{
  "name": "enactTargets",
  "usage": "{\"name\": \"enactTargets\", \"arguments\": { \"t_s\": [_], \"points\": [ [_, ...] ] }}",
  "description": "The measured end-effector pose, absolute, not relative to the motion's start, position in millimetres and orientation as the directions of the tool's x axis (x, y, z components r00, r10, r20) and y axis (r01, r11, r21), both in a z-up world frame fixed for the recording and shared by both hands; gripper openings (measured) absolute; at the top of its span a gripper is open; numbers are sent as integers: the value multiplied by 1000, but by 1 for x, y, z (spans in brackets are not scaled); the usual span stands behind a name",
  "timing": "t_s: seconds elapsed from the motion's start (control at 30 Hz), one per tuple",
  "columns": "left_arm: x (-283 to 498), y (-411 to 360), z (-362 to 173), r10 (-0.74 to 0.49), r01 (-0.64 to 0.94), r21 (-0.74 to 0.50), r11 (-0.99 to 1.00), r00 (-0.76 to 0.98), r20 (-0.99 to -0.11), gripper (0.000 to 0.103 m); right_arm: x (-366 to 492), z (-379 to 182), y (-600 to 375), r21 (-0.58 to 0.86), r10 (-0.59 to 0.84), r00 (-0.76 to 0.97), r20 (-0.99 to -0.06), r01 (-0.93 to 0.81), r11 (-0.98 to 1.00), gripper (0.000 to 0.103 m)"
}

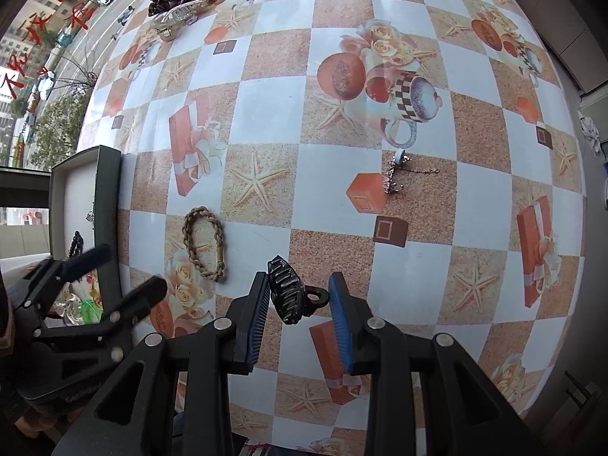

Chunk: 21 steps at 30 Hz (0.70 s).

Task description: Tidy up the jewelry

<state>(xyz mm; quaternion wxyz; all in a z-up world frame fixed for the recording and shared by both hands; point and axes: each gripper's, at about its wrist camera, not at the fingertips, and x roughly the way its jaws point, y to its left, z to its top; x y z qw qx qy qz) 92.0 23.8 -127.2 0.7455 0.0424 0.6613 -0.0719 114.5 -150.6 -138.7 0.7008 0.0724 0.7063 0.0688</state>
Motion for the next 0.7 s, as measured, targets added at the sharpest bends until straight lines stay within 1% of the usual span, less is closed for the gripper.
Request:
{"name": "enactTargets", "arguments": {
  "t_s": [0.2, 0.33, 0.7],
  "points": [
    [101, 18, -145, -28, 128, -18, 992, 74, -997, 103, 111, -134, -166, 192, 192, 4, -981, 26, 981, 35],
    [107, 11, -163, -37, 99, -34, 994, 28, -999, 103, 109, -129, -184, 182, 182, 12, -983, 47, 982, 35],
    [112, -14, -193, -7, 79, -8, 997, -20, -1000, 103, 102, -137, -210, 168, 170, -9, -985, 86, 982, 35]
  ]
}}
